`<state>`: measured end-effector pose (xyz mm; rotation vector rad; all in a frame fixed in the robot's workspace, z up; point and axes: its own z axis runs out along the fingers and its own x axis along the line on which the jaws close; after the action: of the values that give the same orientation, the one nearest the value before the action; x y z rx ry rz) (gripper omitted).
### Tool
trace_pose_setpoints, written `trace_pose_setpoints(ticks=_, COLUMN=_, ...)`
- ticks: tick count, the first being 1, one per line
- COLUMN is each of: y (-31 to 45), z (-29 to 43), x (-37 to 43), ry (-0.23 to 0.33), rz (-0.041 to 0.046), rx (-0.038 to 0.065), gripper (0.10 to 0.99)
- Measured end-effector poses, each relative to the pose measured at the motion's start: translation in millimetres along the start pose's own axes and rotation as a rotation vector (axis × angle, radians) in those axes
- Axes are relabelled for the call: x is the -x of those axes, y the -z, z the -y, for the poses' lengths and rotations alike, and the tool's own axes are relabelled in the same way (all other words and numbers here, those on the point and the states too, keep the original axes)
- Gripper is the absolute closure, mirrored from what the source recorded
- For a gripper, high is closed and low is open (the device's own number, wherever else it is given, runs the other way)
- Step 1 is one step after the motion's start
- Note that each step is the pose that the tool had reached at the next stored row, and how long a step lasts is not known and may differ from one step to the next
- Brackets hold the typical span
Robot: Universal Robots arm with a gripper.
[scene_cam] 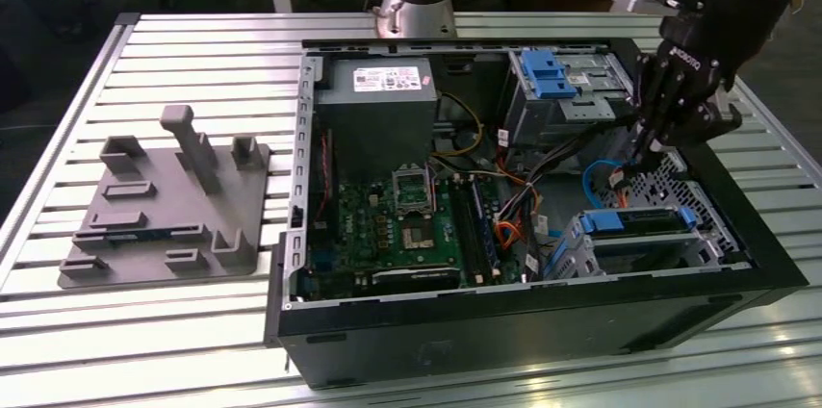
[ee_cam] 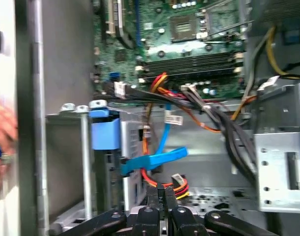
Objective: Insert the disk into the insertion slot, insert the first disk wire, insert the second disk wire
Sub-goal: 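Insert the first disk wire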
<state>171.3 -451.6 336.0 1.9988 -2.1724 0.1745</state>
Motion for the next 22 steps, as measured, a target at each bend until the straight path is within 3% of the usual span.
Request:
trace_pose_setpoints(ticks=7, y=-1.5, z=0.9, x=-11.2, ry=0.001, rz=0.0222, rx=0.002, gripper=0.922)
trace_pose_setpoints(ticks=14, y=-5.4, z=2.6, x=-30.6, ry=0.001, rz=0.0252, rx=0.002, gripper=0.922)
trace_pose_setpoints(ticks=18, y=-7.5, z=3.6, x=-39.9, ry=0.003, rz=0.0462, rx=0.004, gripper=0.922)
trace_pose_setpoints(ticks=22, y=-8.2, z=3.8, x=-42.8, ry=0.01, rz=0.0477, rx=0.003, gripper=0.922)
